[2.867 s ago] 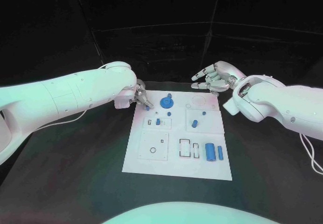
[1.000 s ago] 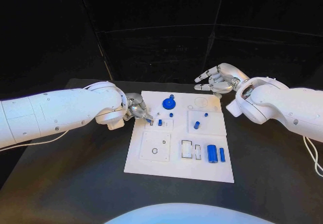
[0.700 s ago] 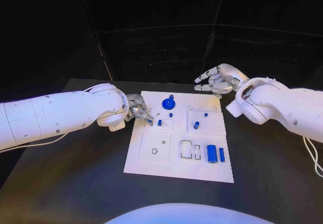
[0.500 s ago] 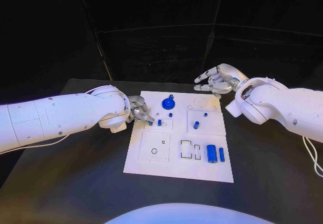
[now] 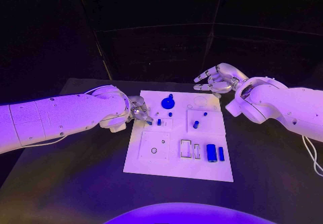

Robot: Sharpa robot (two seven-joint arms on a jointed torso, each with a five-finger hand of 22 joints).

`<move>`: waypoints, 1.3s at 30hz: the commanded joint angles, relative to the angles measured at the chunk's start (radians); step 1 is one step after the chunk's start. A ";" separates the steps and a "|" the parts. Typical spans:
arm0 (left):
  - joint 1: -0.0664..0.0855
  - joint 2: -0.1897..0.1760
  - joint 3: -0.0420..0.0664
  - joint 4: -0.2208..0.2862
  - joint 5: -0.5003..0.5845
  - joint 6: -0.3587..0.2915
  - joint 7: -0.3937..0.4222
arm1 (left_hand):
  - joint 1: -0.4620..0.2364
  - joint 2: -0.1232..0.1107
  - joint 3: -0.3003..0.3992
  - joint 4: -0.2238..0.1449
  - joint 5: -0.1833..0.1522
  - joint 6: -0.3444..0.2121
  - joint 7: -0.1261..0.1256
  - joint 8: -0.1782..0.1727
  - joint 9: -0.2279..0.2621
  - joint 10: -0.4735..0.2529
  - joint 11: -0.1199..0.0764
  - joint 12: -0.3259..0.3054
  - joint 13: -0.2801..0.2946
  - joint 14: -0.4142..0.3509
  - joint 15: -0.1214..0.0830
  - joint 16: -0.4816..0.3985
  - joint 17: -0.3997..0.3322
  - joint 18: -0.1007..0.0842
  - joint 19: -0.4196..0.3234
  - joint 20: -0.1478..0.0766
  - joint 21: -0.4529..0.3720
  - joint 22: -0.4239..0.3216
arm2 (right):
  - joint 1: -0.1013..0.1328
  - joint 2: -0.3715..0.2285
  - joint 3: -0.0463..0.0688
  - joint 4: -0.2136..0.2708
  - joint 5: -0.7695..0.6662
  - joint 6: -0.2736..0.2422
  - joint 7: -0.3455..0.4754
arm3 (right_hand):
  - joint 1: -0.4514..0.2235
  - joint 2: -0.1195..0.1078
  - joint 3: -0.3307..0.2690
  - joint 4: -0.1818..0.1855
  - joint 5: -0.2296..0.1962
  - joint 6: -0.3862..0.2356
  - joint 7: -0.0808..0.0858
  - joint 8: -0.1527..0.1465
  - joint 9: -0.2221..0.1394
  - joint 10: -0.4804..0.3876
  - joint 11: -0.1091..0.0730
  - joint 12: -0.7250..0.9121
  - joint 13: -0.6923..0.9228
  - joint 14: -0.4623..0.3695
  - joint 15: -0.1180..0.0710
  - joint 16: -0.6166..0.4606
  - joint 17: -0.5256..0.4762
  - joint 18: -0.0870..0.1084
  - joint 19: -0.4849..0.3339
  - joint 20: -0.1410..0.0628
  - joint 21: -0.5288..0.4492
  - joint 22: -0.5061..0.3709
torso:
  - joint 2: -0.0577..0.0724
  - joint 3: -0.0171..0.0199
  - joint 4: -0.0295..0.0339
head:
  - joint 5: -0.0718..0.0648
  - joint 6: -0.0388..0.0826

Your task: Assemble the parts on the task board

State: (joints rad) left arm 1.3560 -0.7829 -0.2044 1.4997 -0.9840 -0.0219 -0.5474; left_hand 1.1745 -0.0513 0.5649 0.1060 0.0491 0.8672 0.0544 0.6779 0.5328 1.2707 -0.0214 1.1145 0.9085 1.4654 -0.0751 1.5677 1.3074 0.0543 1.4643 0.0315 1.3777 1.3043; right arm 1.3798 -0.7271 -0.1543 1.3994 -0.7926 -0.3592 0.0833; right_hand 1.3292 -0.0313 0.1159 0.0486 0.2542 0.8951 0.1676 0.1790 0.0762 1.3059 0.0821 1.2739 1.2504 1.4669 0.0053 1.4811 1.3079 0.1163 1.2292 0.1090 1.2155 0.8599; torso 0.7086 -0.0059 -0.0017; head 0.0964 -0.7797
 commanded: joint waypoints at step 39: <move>-0.001 0.039 -0.001 -0.024 -0.018 0.080 -0.049 | -0.091 -0.020 0.102 -0.111 0.085 0.046 -0.020 0.022 -0.002 0.046 -0.013 0.040 0.049 0.105 -0.014 0.003 0.263 -0.001 0.022 -0.009 0.017 0.018 | 0.001 0.000 0.001 0.003 -0.001 0.004 0.007 | 0.003 0.006 -0.005 0.001 0.010 0.003 -0.004 0.005 -0.001 0.001 -0.006 -0.002 -0.002 0.061 -0.007 -0.005 0.077 0.011 -0.002 -0.004 -0.005 -0.002 | 0.000 0.0005 -0.0006 | -0.004 -0.007</move>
State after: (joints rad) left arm 1.3599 -0.7473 -0.2010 1.4756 -1.0033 0.0220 -0.5819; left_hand 1.0884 -0.0734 0.6106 0.0570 0.1316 0.9065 0.0359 0.6974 0.5308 1.3117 -0.0340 1.1504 0.9567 1.4654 -0.0824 1.5677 1.3074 0.0542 1.4675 0.0283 1.3916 1.3076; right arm 1.3794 -0.7274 -0.1543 1.4002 -0.7926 -0.3592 0.0834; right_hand 1.3292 -0.0313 0.1159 0.0486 0.2615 0.8951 0.1676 0.1790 0.0761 1.3059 0.0821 1.2739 1.2504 1.4669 0.0053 1.4811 1.3076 0.1164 1.2292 0.1090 1.2156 0.8587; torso 0.7088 -0.0054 -0.0025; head 0.0924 -0.7872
